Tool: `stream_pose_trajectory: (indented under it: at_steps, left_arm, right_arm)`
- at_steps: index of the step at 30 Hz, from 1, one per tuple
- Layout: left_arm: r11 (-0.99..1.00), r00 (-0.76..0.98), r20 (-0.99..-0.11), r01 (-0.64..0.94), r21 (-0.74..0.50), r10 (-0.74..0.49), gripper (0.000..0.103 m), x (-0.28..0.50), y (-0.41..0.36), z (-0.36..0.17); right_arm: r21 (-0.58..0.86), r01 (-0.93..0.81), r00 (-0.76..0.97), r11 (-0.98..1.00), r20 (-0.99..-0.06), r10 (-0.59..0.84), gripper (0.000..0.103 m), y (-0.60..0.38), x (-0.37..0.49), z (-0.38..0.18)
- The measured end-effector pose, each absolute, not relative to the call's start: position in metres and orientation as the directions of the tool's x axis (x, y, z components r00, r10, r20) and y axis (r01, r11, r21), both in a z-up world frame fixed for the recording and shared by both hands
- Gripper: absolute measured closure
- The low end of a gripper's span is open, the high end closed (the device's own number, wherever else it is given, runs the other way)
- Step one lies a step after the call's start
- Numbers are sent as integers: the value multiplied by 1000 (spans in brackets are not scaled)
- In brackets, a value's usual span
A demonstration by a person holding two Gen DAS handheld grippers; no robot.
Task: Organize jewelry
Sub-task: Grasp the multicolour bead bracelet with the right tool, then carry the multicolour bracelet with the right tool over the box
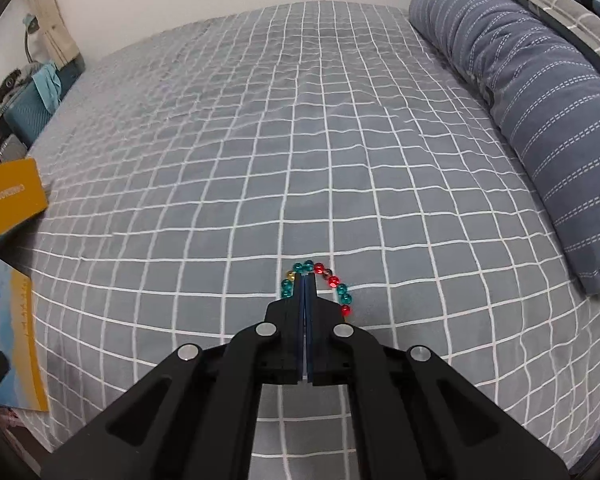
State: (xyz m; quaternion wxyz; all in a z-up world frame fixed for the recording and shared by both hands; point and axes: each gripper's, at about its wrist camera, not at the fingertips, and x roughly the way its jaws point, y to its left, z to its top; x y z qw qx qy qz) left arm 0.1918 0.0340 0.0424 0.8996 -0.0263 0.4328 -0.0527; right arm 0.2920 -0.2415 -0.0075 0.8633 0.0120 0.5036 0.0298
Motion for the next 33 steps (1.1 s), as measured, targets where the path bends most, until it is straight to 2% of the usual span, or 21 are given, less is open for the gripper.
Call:
stream_pose_trajectory:
  at_steps: [9,13,17,20,21,22,33]
  left_arm:
    - [995,611,-785,71,-74,-102,6,193,39,39]
    - [995,606,-789,66,-76,-101,6,196,41,36]
    - [995,600,-793,66,-76,-101,6,196,41,34]
    - [995,598,-795,68,-68,-95,6,197,40,33]
    - [995,599,-795,68,-67,-94,6,197,39,33]
    - [996,599,-795,68,-65,-93,6,197,39,33]
    - [996,606,-791,68,-54,-84,6,195,40,40]
  right_arm:
    - [71,66,395,995,-918,39,99,-263,323,-60]
    - [73,77,387,994,-921,37,78,-267,328,-70]
    - [86,76,384,993,-922,51,67,-265,330,-74]
    - [66,79,371,995,-928,32,71,-261,331,-78]
    - [61,80,363,995,-931,28,84,-260,331,-79]
    - [60,78,357,995,-934,28,93,-260,331,-79]
    - [95,41,430,995,-900,68,94,-249,313,-37]
